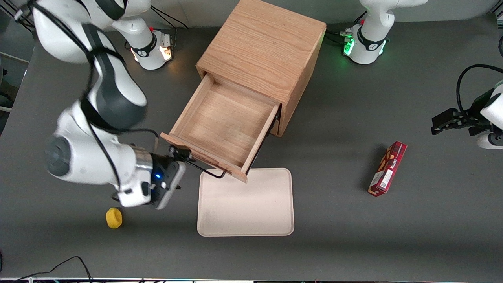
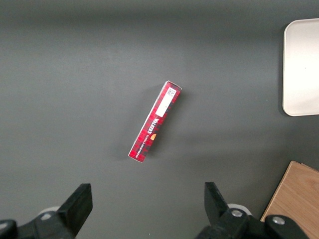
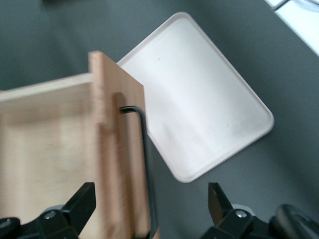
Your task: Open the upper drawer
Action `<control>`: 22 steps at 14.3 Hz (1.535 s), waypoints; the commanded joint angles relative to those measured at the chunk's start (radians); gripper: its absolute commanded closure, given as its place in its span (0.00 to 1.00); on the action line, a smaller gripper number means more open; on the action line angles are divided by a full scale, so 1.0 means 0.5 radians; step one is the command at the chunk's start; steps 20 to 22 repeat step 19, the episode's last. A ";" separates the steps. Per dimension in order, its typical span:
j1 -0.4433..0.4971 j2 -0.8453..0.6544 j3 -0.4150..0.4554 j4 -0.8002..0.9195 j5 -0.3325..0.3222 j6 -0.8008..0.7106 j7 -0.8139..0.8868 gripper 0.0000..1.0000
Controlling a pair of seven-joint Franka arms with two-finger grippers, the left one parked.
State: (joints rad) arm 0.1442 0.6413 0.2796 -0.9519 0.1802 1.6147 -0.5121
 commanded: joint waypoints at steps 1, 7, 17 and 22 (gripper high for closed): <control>-0.003 -0.278 -0.074 -0.069 -0.023 -0.149 0.461 0.00; -0.015 -0.782 -0.261 -0.310 -0.339 -0.669 0.723 0.00; -0.025 -1.589 -0.688 -1.462 -0.327 -0.318 0.907 0.00; -0.034 -1.577 -0.718 -1.440 -0.327 -0.321 0.935 0.00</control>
